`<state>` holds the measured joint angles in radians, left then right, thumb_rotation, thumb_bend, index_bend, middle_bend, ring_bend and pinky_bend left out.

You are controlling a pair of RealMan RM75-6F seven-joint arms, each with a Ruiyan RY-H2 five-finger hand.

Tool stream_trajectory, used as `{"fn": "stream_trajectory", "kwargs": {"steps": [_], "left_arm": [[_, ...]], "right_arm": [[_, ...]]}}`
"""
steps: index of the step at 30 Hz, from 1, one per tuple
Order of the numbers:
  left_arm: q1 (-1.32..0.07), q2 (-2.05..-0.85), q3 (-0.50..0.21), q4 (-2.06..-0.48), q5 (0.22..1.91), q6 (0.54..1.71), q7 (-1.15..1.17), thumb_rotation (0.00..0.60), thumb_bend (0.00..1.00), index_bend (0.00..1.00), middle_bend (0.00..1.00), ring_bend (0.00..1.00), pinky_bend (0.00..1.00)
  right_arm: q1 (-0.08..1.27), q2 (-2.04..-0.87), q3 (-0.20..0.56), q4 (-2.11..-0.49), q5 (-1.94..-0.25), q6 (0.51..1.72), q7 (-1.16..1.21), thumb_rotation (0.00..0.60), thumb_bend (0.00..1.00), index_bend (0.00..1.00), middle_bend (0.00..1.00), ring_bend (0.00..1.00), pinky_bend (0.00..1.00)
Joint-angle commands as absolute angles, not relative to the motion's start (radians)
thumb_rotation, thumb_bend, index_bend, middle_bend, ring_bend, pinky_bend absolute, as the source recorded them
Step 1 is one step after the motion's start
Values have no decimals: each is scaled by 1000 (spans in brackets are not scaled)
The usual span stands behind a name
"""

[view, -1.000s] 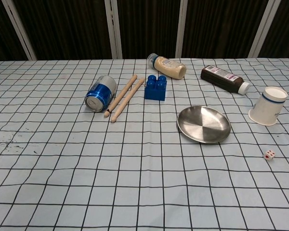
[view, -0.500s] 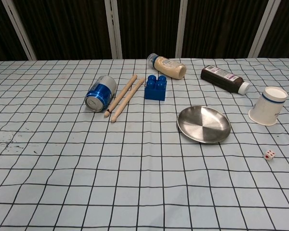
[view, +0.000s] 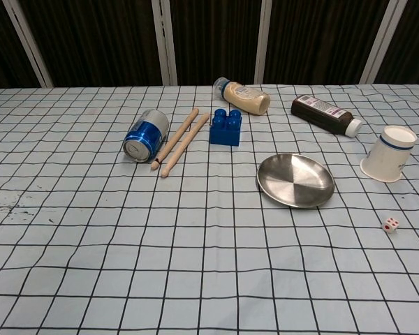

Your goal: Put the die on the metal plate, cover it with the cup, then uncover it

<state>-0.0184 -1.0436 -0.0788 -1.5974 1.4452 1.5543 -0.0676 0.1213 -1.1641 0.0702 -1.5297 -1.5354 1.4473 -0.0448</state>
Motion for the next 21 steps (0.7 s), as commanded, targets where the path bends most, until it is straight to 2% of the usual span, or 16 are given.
{"fn": "stream_trajectory", "kwargs": {"steps": [1, 6, 13, 21], "left_arm": [[-16, -1043, -81, -1597, 1434, 1552, -62, 600, 129, 125, 0, 0, 62], [-18, -1046, -88, -1598, 1427, 1554, -65, 600, 130, 125, 0, 0, 63], [-30, -1058, -85, -1599, 1435, 1540, -36, 600, 129, 125, 0, 0, 63], [-26, -1058, -91, -1599, 1419, 1545, -33, 600, 130, 125, 0, 0, 63]], "right_arm": [[166, -1192, 46, -1490, -1619, 1423, -53, 600, 44, 276, 130, 145, 36], [231, -1184, 21, -1474, -1658, 1319, 14, 600, 69, 281, 130, 145, 36], [317, -1190, 25, -1462, -1647, 1181, 15, 600, 127, 311, 130, 148, 36], [377, -1229, 30, -1427, -1641, 1105, 25, 600, 167, 354, 130, 162, 36]]}}
